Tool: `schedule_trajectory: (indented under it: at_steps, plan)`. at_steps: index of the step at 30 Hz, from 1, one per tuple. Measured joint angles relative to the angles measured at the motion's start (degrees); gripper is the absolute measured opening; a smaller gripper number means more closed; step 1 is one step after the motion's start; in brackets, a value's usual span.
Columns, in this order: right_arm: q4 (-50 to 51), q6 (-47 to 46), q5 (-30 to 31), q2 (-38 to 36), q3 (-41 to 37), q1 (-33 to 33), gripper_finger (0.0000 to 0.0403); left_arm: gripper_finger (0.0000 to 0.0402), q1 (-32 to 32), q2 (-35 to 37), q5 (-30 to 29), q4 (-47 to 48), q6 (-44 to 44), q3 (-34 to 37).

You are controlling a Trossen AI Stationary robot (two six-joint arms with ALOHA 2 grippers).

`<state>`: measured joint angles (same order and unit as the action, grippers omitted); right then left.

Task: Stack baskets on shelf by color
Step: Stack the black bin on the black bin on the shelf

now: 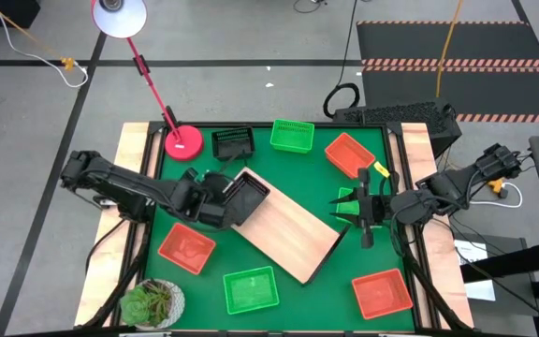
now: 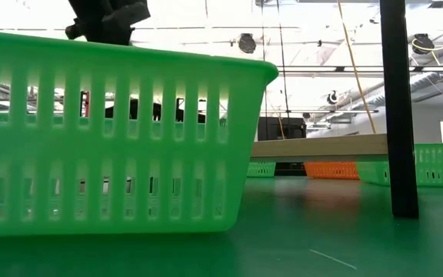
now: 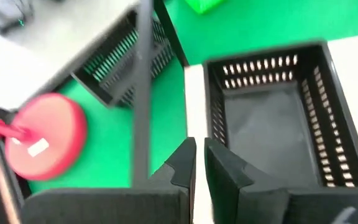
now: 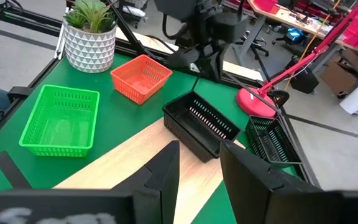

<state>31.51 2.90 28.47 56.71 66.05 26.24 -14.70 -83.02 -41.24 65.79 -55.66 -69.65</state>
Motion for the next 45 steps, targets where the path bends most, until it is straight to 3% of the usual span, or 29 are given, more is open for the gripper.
schedule_trajectory:
  at_steps: [9,14,19,23,30,32,38,45]
  plan:
    - [-6.3,7.5,0.3,-0.3,-6.8,-1.2,0.0109,0.0035,0.3,9.5,-16.9,-0.1,10.2,0.0]
    - [-12.2,12.9,0.2,-0.5,-12.5,-3.8,0.0109,0.0035,4.4,15.0,-18.0,-0.1,16.1,-0.1]
    - [-17.8,18.1,0.1,-0.5,-16.6,-7.0,0.0109,0.0035,10.8,16.3,-13.8,-0.4,21.8,-0.1]
    - [-18.9,18.8,0.0,-0.5,-17.1,-9.1,0.0109,0.0035,16.6,16.3,-9.2,-7.0,31.5,-0.1]
    - [-20.1,19.3,-0.2,-0.5,-17.1,-9.9,0.0109,0.0035,27.0,16.3,11.7,-22.4,51.2,-0.1]
    - [-20.0,19.3,-0.2,-0.5,-17.1,-9.9,0.0109,0.0035,29.5,16.1,15.1,-22.9,52.8,-0.1]
    - [-19.2,19.3,-0.2,-0.5,-17.1,-10.1,0.0109,0.0035,37.4,14.7,17.7,-22.9,53.8,-0.1]
    - [-18.7,19.3,-0.2,-0.5,-17.1,-10.1,0.0109,0.0036,50.3,9.8,30.4,-24.7,61.7,3.0]
